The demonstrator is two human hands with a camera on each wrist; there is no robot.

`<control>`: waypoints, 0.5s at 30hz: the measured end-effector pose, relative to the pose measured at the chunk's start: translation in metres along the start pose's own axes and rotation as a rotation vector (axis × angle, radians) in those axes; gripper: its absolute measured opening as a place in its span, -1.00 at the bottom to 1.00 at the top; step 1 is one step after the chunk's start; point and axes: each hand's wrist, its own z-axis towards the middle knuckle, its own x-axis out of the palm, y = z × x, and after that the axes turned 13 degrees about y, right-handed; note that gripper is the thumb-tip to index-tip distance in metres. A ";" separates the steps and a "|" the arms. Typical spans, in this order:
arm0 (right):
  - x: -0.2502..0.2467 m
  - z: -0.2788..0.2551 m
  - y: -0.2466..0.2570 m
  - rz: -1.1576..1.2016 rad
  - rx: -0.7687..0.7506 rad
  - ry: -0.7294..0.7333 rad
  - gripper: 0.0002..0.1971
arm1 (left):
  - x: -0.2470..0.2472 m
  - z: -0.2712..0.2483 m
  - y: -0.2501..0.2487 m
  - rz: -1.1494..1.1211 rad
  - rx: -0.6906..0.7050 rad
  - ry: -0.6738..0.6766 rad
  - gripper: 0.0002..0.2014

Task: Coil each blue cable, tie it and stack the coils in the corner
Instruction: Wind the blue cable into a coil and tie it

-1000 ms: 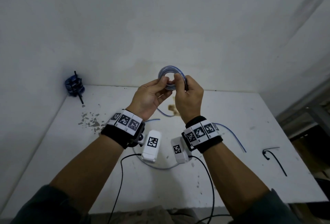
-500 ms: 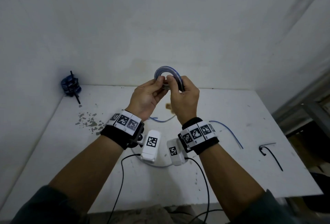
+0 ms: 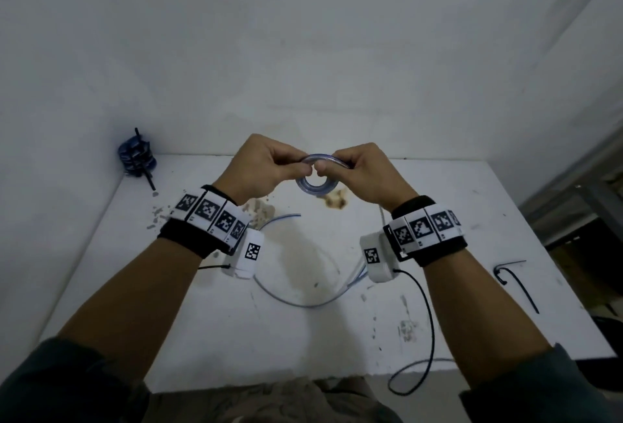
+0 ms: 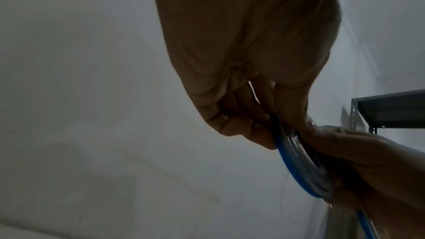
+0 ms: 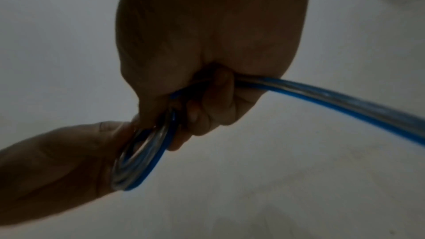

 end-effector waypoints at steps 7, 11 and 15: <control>0.018 -0.016 -0.008 0.283 -0.095 -0.039 -0.77 | 0.012 -0.008 0.005 -0.190 0.003 0.018 -0.85; 0.018 -0.017 -0.014 0.084 -0.105 0.038 -0.78 | 0.005 -0.012 0.005 -0.016 -0.080 0.172 -0.87; 0.012 -0.014 -0.019 0.021 -0.055 0.120 -0.73 | 0.016 -0.018 0.002 0.196 -0.072 0.144 -0.89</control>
